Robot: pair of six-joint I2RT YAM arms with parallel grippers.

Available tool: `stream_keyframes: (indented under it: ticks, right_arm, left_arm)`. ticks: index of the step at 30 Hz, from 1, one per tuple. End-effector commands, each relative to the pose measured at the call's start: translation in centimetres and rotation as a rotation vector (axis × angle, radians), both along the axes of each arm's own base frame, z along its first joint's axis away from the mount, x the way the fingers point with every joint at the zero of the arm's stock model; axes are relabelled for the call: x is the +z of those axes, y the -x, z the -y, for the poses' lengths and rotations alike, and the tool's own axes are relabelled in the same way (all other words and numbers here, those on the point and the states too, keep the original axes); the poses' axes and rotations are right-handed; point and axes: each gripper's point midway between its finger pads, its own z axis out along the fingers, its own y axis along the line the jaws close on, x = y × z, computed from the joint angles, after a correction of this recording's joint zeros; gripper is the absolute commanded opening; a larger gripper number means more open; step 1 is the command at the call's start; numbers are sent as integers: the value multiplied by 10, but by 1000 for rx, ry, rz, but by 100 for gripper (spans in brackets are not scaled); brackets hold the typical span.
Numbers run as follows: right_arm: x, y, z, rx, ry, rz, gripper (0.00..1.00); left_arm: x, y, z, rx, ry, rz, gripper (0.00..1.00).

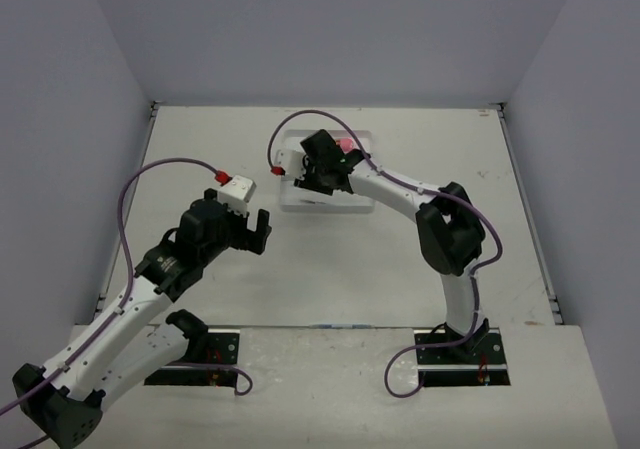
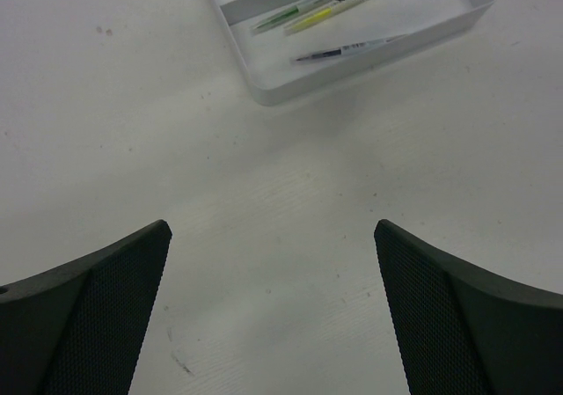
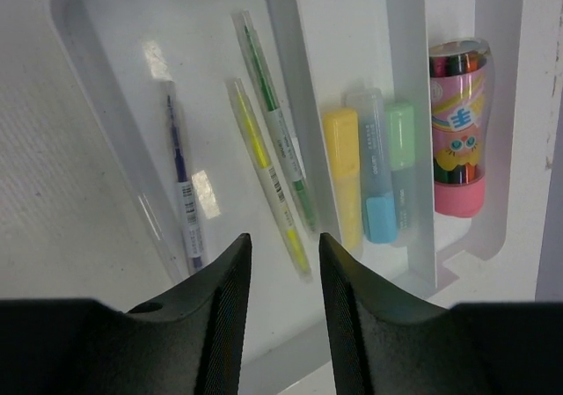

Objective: Sort the stationery into containers
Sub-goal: Place the pen in the storage box, then pick up the pen from the corner of the board.

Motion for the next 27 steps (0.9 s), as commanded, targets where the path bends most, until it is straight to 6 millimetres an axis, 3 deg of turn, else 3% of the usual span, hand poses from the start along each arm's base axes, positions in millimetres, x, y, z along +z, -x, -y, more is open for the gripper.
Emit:
stream_keyframes:
  ticks: [1, 3, 5, 7, 9, 11, 13, 15, 19, 23, 27]
  right_arm:
    - [86, 1, 22, -117, -229, 73, 38]
    - [142, 7, 51, -220, -395, 158, 40]
    - [170, 24, 89, -404, -560, 192, 46]
    - [171, 47, 129, -584, -659, 202, 49]
    - [179, 64, 147, -681, -749, 211, 52]
    - [187, 88, 170, -752, -818, 234, 57]
    - [192, 110, 195, -841, -881, 252, 59]
    - [196, 124, 208, -879, -917, 255, 59]
    - [207, 143, 223, -883, -971, 296, 60]
    - [203, 143, 217, -871, -965, 261, 59]
    - [199, 140, 217, -881, -940, 254, 59]
  left_arm:
    - [36, -3, 27, -124, 66, 46, 100]
    - [31, -2, 46, -203, 58, -16, 100]
    - [18, 3, 72, -264, -19, -76, 100]
    - [-4, 18, 105, -328, -168, -115, 100]
    - [-35, 41, 142, -446, -319, -186, 100]
    - [-52, 63, 168, -565, -404, -218, 100]
    - [-80, 87, 192, -687, -490, -268, 100]
    - [-106, 103, 204, -765, -562, -318, 98]
    - [-126, 136, 224, -919, -578, -358, 92]
    - [-135, 155, 231, -994, -555, -402, 84]
    - [-146, 165, 225, -1020, -565, -432, 77]
